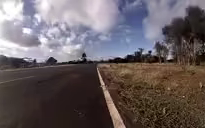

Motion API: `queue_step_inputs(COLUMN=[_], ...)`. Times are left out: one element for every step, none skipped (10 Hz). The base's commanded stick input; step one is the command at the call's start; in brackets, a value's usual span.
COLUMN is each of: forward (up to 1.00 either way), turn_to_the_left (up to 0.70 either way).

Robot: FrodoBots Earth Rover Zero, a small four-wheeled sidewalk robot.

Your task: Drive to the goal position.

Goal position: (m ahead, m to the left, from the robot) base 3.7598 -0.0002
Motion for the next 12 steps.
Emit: queue_step_inputs(forward=[0.5,0.5,0.5,0.5,0.5,0.5,0.5,0.5,0.5,0.5,0.5,0.5], turn_to_the_left=[0.0,0.0,0.0,0.0,0.0,0.0,0.0,0.0,0.0,0.0,0.0,0.0])
